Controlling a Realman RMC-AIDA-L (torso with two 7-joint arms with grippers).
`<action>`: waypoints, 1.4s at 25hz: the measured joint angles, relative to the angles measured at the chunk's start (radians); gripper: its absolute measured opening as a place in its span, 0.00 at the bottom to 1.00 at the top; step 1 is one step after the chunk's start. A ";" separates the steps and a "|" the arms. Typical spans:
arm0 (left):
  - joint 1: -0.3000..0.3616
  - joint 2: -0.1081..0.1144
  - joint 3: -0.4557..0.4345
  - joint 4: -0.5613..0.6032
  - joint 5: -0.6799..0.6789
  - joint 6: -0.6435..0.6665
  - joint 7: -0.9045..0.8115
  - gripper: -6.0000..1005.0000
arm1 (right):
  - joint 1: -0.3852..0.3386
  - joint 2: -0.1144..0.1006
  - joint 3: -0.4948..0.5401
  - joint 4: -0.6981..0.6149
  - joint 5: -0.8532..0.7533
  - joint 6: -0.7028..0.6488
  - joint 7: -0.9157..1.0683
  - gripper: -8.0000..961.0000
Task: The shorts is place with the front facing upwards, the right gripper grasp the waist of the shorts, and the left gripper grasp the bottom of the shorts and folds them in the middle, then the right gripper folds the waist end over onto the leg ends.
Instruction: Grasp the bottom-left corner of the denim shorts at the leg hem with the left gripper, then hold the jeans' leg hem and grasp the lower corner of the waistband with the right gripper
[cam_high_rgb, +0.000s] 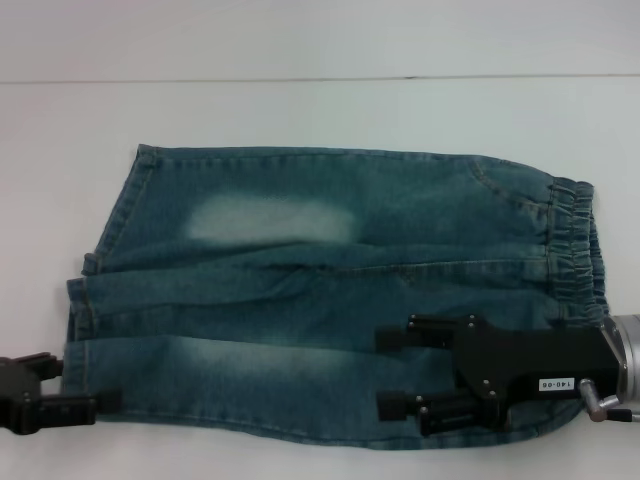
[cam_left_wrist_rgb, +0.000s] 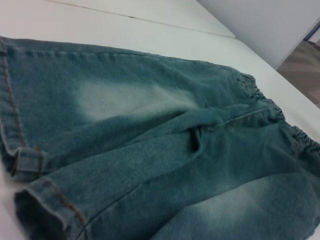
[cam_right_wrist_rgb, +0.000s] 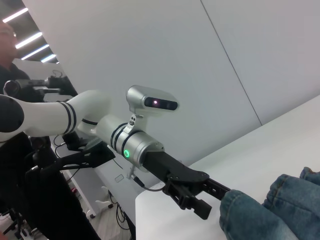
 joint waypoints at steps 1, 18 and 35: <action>-0.004 0.000 0.005 -0.012 0.000 -0.006 0.001 0.91 | 0.000 0.000 0.000 0.000 0.000 0.000 0.000 0.95; -0.040 -0.012 0.074 -0.045 -0.008 -0.036 0.011 0.62 | -0.004 -0.001 0.005 0.001 0.000 -0.003 0.014 0.95; -0.055 -0.019 0.068 -0.032 -0.049 -0.031 0.011 0.13 | -0.309 -0.165 0.305 -0.131 -0.010 -0.116 0.176 0.95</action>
